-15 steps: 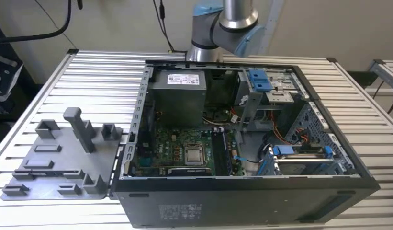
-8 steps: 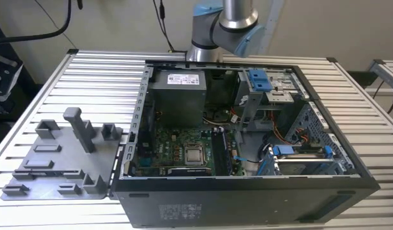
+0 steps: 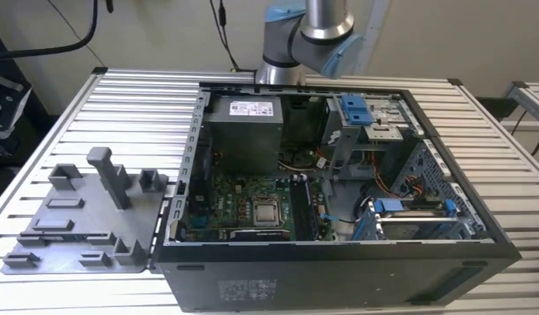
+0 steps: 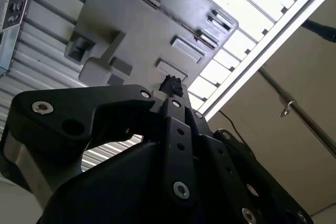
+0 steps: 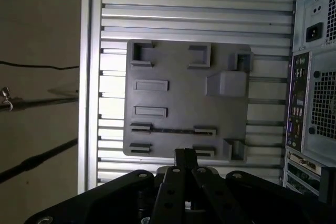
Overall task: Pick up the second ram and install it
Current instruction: 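Pick up the second ram and move it above second insertion slot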
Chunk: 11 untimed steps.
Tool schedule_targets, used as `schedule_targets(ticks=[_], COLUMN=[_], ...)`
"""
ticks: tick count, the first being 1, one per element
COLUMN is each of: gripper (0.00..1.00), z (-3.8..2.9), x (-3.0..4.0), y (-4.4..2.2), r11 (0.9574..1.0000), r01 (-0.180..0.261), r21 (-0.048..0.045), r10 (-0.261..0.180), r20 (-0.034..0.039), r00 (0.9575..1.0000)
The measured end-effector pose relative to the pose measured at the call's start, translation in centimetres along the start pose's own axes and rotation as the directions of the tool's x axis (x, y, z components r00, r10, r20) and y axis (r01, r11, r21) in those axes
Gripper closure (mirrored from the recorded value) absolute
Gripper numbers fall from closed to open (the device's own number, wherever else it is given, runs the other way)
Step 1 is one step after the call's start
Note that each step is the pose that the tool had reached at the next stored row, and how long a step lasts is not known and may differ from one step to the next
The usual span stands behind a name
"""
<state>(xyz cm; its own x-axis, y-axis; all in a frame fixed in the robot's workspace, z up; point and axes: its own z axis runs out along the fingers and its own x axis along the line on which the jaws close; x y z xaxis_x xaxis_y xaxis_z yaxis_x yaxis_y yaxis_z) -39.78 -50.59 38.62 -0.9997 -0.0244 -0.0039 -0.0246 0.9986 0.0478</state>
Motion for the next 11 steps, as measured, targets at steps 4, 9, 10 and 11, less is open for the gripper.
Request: schedule_targets(ticks=[4,9,10,11], gripper=[0.89,0.89,0.89,0.89], z=[0.0,0.0,0.0,0.01], x=[0.0,0.01,0.01,0.01], y=[0.0,0.0,0.0,0.0], r11=[1.0,0.9999,0.9998,0.9996], r01=[0.0,0.015,0.022,0.029], r21=[0.0,0.0,-0.0001,-0.0002], r10=[0.0,-0.015,-0.022,-0.029], r20=[0.0,-0.0007,-0.0011,-0.0013], r00=[1.0,0.9999,0.9998,0.9996])
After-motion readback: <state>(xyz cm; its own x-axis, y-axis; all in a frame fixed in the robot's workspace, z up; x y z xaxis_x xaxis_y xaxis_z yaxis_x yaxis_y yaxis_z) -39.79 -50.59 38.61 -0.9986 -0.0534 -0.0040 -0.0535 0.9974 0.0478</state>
